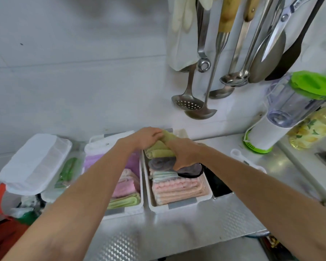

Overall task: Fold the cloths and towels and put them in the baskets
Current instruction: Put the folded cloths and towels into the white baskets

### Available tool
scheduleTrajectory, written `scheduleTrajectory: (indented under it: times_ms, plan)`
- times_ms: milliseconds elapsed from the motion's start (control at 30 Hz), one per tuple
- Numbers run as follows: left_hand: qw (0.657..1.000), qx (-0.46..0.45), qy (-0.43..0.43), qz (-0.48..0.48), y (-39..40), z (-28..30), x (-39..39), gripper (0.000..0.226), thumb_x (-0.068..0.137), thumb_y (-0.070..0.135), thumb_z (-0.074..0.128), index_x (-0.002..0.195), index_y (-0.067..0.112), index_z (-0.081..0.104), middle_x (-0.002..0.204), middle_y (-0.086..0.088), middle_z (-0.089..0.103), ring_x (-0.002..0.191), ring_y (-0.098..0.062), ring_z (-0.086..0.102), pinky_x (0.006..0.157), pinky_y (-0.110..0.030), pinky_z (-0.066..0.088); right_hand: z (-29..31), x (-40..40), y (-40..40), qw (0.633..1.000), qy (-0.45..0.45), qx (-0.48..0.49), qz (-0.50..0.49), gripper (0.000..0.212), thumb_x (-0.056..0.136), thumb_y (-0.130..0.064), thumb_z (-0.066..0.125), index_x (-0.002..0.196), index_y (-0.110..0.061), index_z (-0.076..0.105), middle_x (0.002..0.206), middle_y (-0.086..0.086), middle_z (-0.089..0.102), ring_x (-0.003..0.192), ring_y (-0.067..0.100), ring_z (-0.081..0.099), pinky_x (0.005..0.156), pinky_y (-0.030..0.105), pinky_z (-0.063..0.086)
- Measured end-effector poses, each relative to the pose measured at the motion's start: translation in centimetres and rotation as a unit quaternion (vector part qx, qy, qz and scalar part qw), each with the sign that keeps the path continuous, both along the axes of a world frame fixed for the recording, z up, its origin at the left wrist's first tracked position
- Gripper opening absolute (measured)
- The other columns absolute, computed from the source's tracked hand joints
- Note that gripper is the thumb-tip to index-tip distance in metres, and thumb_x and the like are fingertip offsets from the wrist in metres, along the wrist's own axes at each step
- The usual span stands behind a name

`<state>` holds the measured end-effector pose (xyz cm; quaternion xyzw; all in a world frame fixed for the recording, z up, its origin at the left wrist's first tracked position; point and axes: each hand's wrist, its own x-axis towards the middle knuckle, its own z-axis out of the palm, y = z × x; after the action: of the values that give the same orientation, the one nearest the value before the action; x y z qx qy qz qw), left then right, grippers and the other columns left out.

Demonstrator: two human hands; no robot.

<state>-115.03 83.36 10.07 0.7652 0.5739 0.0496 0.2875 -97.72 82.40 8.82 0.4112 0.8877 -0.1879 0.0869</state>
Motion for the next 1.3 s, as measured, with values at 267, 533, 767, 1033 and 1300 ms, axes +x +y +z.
scheduleTrajectory:
  times_ms: [267,533,767,1033,1300]
  plan:
    - [0.980,-0.173,0.062,-0.074,1.4,-3.8,0.0,0.048,0.103,0.047,0.015,0.145,0.033,0.034,0.153,0.000,0.032,0.141,-0.023,0.029,0.118,-0.040,0.017,-0.5,0.5,-0.4,0.999,-0.031,0.001,0.010,0.050,0.063,-0.032,0.076,0.107,-0.020,0.055,0.099,0.000,0.062,0.090,0.021,0.057,0.081,0.038,0.052]
    - [0.980,-0.069,-0.181,0.039,0.7,0.1,-2.1,0.054,0.090,0.063,0.041,0.118,0.024,0.065,0.119,0.008,0.064,0.106,-0.011,0.058,0.095,-0.024,0.039,2.8,-1.6,1.5,0.992,-0.027,0.103,-0.062,0.045,0.076,-0.027,0.065,0.117,-0.025,0.046,0.094,-0.003,0.057,0.086,0.021,0.057,0.070,0.032,0.041]
    - [0.993,0.119,-0.003,0.018,0.4,-2.3,-4.0,0.092,0.059,0.057,0.080,0.133,0.020,0.042,0.123,0.000,0.049,0.112,-0.019,0.048,0.091,-0.038,0.046,0.5,-3.0,3.9,0.974,0.001,0.207,-0.091,0.045,0.075,-0.028,0.066,0.117,-0.021,0.051,0.114,0.001,0.058,0.107,0.025,0.054,0.088,0.039,0.043]
    - [0.976,0.192,0.096,0.020,1.2,-3.3,-3.0,0.058,0.080,0.036,0.068,0.125,0.009,0.046,0.122,-0.012,0.049,0.114,-0.032,0.048,0.097,-0.039,0.037,-1.2,1.2,0.9,0.946,-0.116,0.294,-0.080,0.096,0.064,-0.020,0.081,0.146,-0.014,0.032,0.144,0.014,0.041,0.134,0.032,0.039,0.104,0.041,0.040]
    - [0.961,0.207,0.174,-0.057,1.4,-3.3,0.8,0.094,0.083,0.049,0.057,0.152,0.013,0.004,0.155,-0.014,0.019,0.146,-0.031,0.009,0.119,-0.047,0.000,-1.3,3.0,0.1,0.865,-0.084,0.430,0.244,0.044,0.078,-0.014,0.058,0.121,-0.010,0.049,0.122,0.012,0.056,0.113,0.030,0.054,0.100,0.038,0.045]
